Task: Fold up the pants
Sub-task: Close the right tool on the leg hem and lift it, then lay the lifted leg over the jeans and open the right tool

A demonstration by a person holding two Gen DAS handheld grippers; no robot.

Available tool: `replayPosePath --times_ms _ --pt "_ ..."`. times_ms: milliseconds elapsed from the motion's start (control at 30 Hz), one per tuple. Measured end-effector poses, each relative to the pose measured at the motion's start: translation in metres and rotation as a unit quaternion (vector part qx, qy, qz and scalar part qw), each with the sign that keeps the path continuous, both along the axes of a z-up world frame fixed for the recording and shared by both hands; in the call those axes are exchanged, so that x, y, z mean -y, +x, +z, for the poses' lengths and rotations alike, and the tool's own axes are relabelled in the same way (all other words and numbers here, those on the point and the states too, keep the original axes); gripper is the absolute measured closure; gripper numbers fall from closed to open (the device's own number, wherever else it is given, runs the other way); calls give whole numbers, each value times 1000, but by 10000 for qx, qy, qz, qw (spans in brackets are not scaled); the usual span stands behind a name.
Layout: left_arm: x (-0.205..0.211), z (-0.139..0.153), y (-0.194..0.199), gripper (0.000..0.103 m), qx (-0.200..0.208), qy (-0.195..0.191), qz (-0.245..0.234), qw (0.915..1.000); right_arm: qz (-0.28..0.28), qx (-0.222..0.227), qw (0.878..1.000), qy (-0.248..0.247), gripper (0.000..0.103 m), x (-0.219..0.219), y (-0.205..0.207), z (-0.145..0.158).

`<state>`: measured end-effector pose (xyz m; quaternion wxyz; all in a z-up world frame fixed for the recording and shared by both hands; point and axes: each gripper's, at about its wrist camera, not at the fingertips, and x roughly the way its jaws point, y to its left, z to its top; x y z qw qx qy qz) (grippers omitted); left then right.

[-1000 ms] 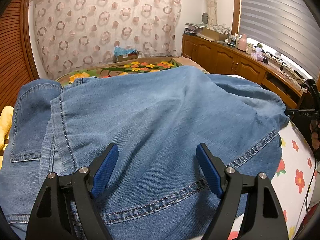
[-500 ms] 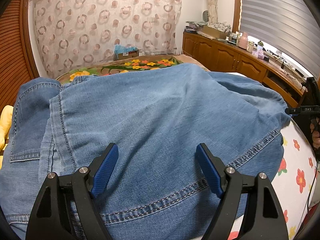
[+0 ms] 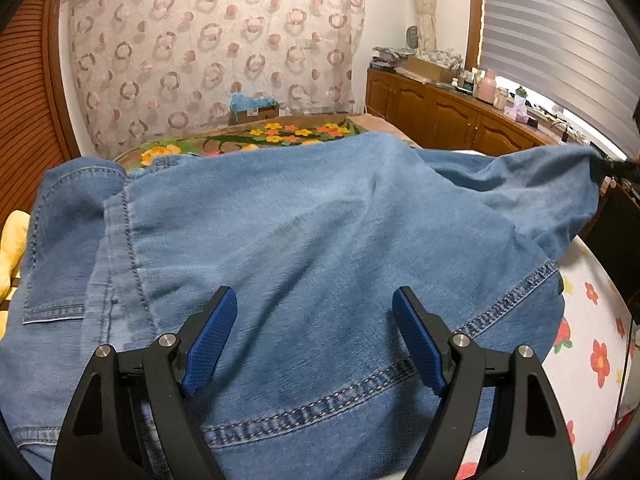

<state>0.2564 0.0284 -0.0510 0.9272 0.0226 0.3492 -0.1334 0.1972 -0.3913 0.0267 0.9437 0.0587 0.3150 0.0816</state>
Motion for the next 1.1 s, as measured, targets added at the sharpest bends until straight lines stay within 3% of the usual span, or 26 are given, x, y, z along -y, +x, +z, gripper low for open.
replayPosePath --times_ms 167,333,533,600,667,833,1100 --pt "-8 21 -14 22 63 -213 -13 9998 559 383 9975 -189 96 -40 0 33" --pt "-24 47 -40 22 307 -308 76 9990 1375 792 9868 -332 96 -102 -1 63" --pt "-35 64 -66 22 512 -266 197 9981 2272 894 9689 -394 96 -170 -10 70" --pt "-38 65 -71 22 538 -250 223 9980 2465 824 9648 -405 89 -179 -9 65" --pt "-38 65 -73 22 533 -231 232 9980 2493 801 9637 -525 70 -181 -5 60" --pt "-32 63 -68 22 486 -222 209 9984 2392 633 9675 -515 69 -164 13 52" --pt "-16 50 -54 22 274 -249 67 9993 2017 116 9761 -800 69 -196 46 40"
